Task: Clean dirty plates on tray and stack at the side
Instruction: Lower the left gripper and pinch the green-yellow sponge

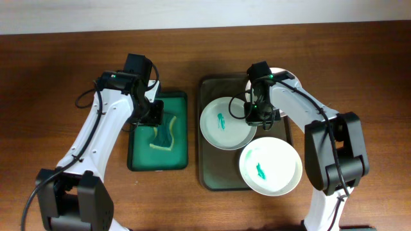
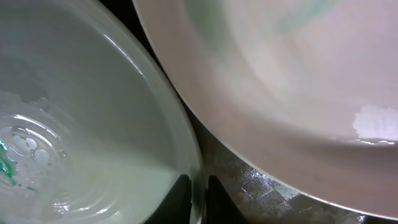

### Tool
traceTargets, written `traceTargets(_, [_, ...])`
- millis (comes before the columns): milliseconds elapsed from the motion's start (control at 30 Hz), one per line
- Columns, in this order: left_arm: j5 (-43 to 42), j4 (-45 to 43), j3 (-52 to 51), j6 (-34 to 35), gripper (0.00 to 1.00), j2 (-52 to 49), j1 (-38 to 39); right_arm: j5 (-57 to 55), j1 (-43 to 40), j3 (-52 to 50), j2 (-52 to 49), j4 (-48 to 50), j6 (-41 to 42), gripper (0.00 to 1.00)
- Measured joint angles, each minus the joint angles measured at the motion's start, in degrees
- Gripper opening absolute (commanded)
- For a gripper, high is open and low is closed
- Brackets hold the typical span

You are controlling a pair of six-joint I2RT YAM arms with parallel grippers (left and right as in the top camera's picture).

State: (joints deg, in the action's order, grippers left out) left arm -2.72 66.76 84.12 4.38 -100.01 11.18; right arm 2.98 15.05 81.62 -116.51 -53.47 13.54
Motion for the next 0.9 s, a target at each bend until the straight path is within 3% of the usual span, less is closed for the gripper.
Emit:
traceTargets(133, [0.0, 0.0, 0.0, 0.0, 0.3, 0.0, 0.0, 0.0, 0.0, 0.3, 0.0, -0.2, 0.0, 0.14])
traceTargets(233, [0.0, 0.0, 0.0, 0.0, 0.3, 0.0, 0.0, 0.0, 0.0, 0.7, 0.0, -0.3, 0.1, 0.04])
traceTargets(533, [0.0, -0.6, -0.1, 0.0, 0.39, 0.0, 0.4, -0.1, 0.0, 0.9, 0.0, -1.0, 0.0, 0.04])
traceTargets(767, [0.2, -9.8, -8.0, 1.3, 0.33, 0.0, 3.1, -0.1, 0.0, 1.0, 0.0, -1.3, 0.0, 0.04])
traceTargets(900, [0.2, -15.7, -13.1, 3.4, 0.42, 0.0, 3.1, -0.1, 0.0, 1.1, 0.0, -1.3, 0.0, 0.04])
